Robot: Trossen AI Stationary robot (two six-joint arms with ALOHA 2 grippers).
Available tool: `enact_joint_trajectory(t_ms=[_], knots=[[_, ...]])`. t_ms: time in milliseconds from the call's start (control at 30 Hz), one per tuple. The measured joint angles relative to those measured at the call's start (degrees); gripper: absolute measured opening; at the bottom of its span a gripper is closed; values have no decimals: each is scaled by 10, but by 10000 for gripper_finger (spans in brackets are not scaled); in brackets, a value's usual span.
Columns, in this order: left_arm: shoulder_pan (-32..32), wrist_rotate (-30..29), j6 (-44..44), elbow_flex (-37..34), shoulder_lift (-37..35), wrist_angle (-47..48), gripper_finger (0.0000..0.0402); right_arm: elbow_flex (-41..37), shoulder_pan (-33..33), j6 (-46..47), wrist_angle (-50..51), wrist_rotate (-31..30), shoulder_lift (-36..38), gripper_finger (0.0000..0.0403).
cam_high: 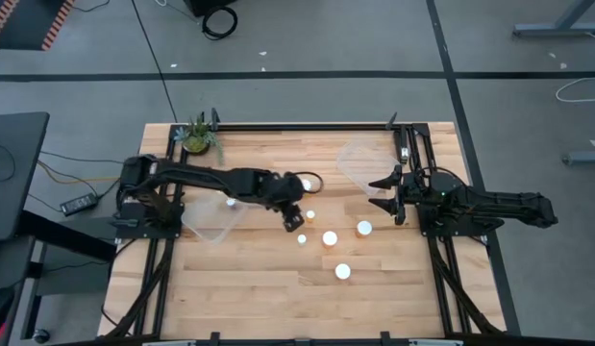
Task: Pick and place medicine bottles into bin by pill shape (circle, oval)
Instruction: Put the small orange pill bottle into the left transparent bin
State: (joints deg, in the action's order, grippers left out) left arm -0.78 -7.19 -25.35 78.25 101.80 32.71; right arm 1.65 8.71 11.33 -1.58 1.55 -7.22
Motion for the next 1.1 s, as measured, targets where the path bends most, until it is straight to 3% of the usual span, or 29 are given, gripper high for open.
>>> enact_joint_trajectory(t_ms=[400, 767, 1100], knots=[[13, 13, 109, 231, 172, 145, 224, 0, 0, 0, 3, 0, -2, 272], [16, 15, 168, 248, 195, 149, 276, 0, 0, 0, 7, 0, -7, 272], [11, 15, 170, 247, 229, 147, 272, 0, 0, 0, 14, 0, -7, 272]])
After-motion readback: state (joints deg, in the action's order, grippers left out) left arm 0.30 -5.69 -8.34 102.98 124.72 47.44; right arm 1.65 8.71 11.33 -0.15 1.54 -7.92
